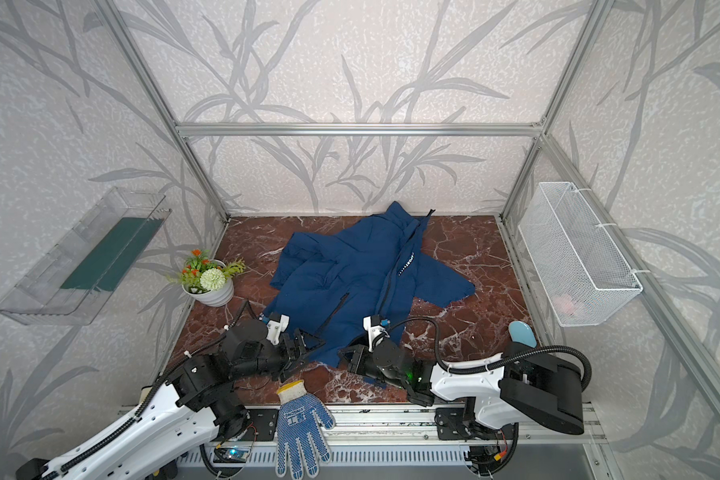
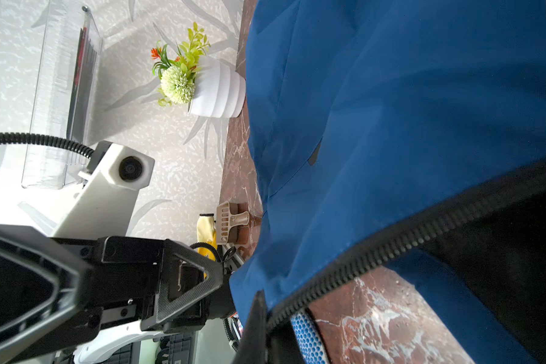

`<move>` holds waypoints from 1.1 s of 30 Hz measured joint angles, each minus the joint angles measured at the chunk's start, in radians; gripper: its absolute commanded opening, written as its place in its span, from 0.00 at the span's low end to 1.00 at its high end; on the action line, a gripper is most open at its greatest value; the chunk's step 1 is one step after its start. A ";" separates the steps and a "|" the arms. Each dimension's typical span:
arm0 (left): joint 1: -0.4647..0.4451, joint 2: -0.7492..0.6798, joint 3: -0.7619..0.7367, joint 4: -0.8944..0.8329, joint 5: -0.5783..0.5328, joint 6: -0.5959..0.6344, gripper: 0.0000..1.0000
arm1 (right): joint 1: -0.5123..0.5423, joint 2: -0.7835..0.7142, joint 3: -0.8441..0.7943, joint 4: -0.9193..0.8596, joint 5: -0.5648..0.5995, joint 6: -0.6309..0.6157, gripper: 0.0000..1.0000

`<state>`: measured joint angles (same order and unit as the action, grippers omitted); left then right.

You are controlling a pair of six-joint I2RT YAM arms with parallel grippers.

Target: Zip up the jacket

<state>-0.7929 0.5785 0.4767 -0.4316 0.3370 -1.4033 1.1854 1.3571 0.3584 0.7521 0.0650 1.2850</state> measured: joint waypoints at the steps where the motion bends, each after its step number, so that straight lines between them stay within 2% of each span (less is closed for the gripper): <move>1: -0.015 0.003 -0.013 0.035 -0.008 -0.016 0.93 | -0.006 0.007 0.000 0.012 -0.007 0.001 0.00; 6: -0.082 0.026 -0.076 0.135 -0.048 -0.067 0.92 | -0.023 0.014 0.003 0.053 -0.031 0.001 0.00; 8: -0.095 0.039 -0.098 0.175 -0.064 -0.084 0.86 | -0.025 0.013 0.006 0.059 -0.037 0.001 0.00; 10: -0.098 0.054 -0.125 0.219 -0.081 -0.103 0.57 | -0.027 0.010 0.006 0.058 -0.040 0.000 0.00; 13: -0.100 0.085 -0.138 0.266 -0.107 -0.114 0.29 | -0.027 -0.002 0.006 0.055 -0.040 0.000 0.00; 15: -0.100 0.100 -0.138 0.287 -0.119 -0.114 0.14 | -0.027 -0.013 0.006 0.051 -0.040 0.000 0.00; 17: -0.100 0.102 -0.138 0.297 -0.137 -0.109 0.00 | -0.028 -0.025 0.006 0.041 -0.040 -0.002 0.10; 19: -0.100 0.094 -0.138 0.298 -0.154 -0.101 0.00 | -0.029 -0.041 0.006 0.023 -0.040 -0.006 0.16; 21: -0.100 0.077 -0.138 0.298 -0.161 -0.098 0.00 | -0.031 -0.053 0.005 0.017 -0.040 -0.008 0.16; 25: -0.100 0.039 -0.145 0.301 -0.164 -0.101 0.00 | -0.040 -0.073 0.005 0.005 -0.040 -0.014 0.00; 27: -0.100 0.023 -0.147 0.298 -0.164 -0.101 0.00 | -0.042 -0.076 0.005 0.003 -0.047 -0.015 0.00; 28: -0.100 0.017 -0.147 0.296 -0.164 -0.101 0.07 | -0.043 -0.077 0.005 -0.001 -0.050 -0.017 0.00; 30: -0.100 0.010 -0.147 0.297 -0.164 -0.099 0.41 | -0.044 -0.077 0.005 -0.009 -0.058 -0.019 0.00; 31: -0.100 0.008 -0.147 0.297 -0.164 -0.099 0.48 | -0.045 -0.077 0.005 -0.014 -0.059 -0.019 0.00; 33: -0.100 0.004 -0.147 0.292 -0.168 -0.099 0.48 | -0.048 -0.077 0.005 -0.021 -0.060 -0.019 0.00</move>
<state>-0.8928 0.5827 0.3298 -0.1394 0.1692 -1.5024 1.1378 1.2804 0.3637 0.7311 0.0051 1.2655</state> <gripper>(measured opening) 0.464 0.056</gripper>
